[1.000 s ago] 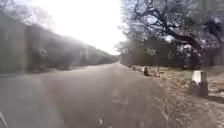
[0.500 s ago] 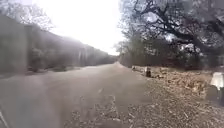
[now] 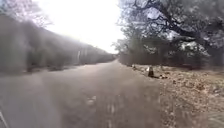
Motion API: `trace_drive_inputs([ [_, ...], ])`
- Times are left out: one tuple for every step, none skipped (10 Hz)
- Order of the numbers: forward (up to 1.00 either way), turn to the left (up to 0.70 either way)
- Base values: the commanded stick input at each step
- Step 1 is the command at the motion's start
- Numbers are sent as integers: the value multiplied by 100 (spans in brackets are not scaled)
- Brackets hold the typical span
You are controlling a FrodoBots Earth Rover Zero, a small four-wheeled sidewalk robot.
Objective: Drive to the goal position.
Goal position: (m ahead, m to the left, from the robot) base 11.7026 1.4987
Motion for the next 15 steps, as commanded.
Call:
trace_drive_inputs([
  [100, 0],
  [100, 0],
  [100, 0],
  [100, 0],
  [100, 0],
  [100, 0],
  [100, 0],
  [100, 0],
  [100, 0],
  [100, 0],
  [100, 0],
  [100, 0],
  [100, 0],
  [100, 0],
  [100, 0],
])
